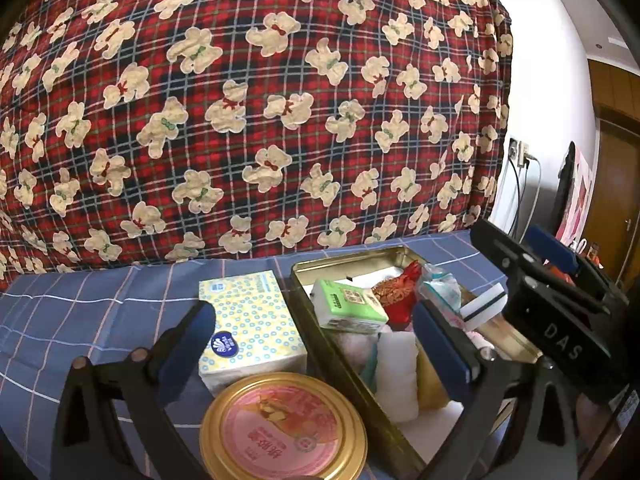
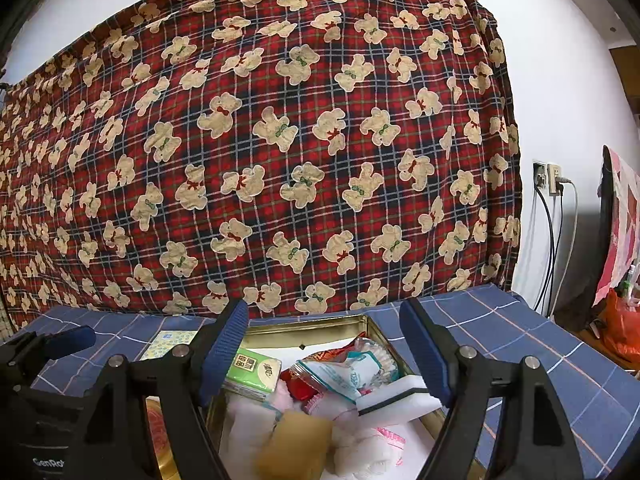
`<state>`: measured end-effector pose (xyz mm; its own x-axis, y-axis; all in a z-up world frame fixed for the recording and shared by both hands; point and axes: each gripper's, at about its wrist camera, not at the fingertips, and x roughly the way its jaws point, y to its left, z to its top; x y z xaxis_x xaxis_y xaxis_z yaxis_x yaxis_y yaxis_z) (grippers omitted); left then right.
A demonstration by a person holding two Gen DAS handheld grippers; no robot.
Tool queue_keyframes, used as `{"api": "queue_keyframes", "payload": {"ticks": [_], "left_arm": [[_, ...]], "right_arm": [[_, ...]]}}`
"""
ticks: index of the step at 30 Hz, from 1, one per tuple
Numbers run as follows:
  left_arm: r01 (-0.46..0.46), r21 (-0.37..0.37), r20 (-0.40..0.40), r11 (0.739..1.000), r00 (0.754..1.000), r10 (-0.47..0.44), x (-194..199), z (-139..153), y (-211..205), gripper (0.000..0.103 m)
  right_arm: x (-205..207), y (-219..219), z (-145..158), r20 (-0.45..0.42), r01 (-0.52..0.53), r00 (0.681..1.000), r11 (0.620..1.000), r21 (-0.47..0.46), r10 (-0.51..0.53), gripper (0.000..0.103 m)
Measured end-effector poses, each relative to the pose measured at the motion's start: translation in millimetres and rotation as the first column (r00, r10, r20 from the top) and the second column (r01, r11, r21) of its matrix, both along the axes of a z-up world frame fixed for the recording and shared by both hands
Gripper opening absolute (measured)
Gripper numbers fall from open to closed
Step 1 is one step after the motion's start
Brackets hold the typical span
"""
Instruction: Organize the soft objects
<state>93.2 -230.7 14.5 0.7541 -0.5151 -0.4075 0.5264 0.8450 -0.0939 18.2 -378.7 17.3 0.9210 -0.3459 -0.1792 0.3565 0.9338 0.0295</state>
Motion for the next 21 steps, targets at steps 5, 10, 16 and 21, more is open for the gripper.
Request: {"api": "queue_keyframes", "payload": {"ticks": [5,10,16,21], "left_arm": [[-0.002,0.006,0.005,1.000,1.000,0.002,-0.5,0.3,0.0,0.102],[-0.012,0.017,0.016,1.000,1.000,0.012,-0.5,2.2,0.2,0.102],[-0.015,0.022,0.020,1.000,1.000,0.014,-0.4,2.7,0.6,0.102],[-0.020,0.020,0.019,1.000,1.000,0.020,-0.4,2.5,1.8,0.102]], "right_arm": [[-1.0,-2.2,-0.6,0.002,0.004,1.000,1.000,0.001,-0.004,0.080],[-0.8,-2.1,-0.5,0.002,0.003,1.000,1.000,0.002,-0.003,0.080],[-0.8,-3.7,-0.7,0.001,0.005,1.000,1.000,0.000,-0.005,0.080],[-0.9,-3.2,-0.3,0.002,0.005,1.000,1.000,0.004,-0.005,0.080]]}}
